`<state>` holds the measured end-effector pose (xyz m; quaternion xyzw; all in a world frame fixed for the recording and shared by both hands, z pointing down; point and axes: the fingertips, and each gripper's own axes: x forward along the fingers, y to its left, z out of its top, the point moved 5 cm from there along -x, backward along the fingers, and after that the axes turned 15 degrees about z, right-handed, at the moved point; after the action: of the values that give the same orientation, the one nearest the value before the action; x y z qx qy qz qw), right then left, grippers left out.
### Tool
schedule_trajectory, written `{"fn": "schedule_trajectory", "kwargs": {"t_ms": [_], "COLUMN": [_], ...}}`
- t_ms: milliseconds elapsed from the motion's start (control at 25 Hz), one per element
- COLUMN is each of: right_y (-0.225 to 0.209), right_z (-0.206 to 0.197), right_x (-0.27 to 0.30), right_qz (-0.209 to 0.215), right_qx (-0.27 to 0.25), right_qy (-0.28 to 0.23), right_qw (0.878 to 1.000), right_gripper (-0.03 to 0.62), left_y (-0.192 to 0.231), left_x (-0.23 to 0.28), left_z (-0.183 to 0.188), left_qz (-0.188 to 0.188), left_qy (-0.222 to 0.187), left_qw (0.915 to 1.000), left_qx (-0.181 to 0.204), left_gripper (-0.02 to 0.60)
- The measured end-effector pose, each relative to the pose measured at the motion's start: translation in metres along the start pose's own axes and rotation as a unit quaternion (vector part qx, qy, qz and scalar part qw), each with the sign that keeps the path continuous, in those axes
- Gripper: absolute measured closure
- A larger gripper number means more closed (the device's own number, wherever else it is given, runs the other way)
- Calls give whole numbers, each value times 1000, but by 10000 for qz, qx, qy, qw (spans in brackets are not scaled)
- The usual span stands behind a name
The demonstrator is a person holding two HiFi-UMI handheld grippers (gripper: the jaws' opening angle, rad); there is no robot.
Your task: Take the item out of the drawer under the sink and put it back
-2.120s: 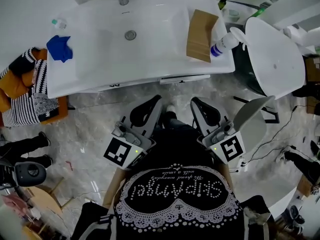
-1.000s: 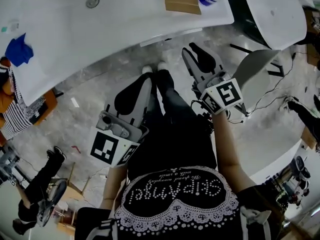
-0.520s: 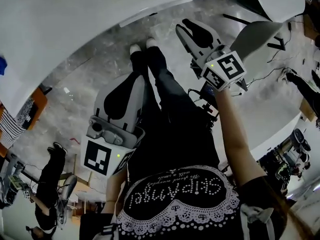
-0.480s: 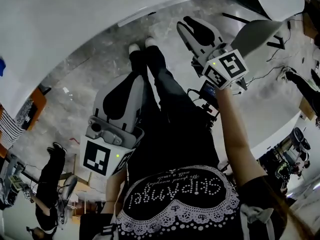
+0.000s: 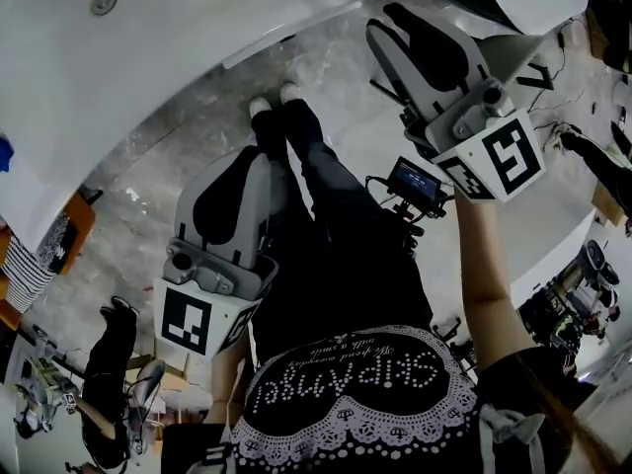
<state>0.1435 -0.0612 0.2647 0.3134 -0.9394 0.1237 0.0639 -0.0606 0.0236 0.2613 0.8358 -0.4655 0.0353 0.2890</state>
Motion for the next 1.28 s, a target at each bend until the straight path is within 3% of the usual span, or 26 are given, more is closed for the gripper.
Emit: {"fn": "schedule_trajectory", "kwargs": {"t_ms": [160,400,600,760,1280], "right_y": [-1,10,-4,-12,-39], "right_z": [5,-53,-108,-156,-268], "right_x": [16,43,50,57,60], "right_qz": [73,202,-241,-621,-1008], "right_qx": [-119,287,702,976,1258], "right_qy": [-107,181,250,367,768], "right_qw": [9998,9992,9969,9926,9839], "right_gripper": [491,491,491,491,491], "left_y": [0,3,7,9,15], "left_x": [4,2,15,21,56], "left_z": [5,-3,-16,-35,-92], "left_qz": [-13,64,217,89,337], "left_qy": [-57,-10,177,307,344], "left_qw": [10000,10000,9996,9994,9987], "left_qx": [17,-35,-88,-159,-166], "left_gripper": [577,577,577,577,577]}}
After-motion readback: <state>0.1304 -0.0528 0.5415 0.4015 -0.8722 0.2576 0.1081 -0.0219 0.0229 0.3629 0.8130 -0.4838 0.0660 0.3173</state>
